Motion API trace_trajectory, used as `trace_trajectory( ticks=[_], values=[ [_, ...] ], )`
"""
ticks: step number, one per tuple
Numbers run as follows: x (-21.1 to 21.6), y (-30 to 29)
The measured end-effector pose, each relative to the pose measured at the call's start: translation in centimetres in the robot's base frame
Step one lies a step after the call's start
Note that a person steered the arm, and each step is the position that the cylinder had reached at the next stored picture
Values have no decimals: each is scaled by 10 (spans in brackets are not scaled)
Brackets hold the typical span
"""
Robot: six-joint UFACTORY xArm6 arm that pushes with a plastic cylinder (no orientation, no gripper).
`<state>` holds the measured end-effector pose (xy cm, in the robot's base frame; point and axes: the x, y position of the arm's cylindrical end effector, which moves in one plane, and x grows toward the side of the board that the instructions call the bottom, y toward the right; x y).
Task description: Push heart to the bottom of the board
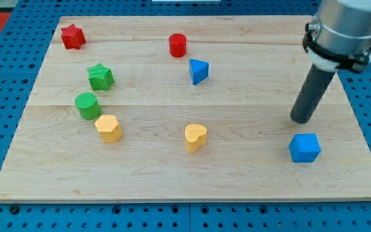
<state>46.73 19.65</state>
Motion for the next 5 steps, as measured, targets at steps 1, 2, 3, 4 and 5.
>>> trace_trajectory(
  ticks=[1, 2, 3, 4, 5],
  values=[
    [8, -71],
    [7, -156],
    [35, -173],
    [58, -202],
    [62, -252]
  ],
)
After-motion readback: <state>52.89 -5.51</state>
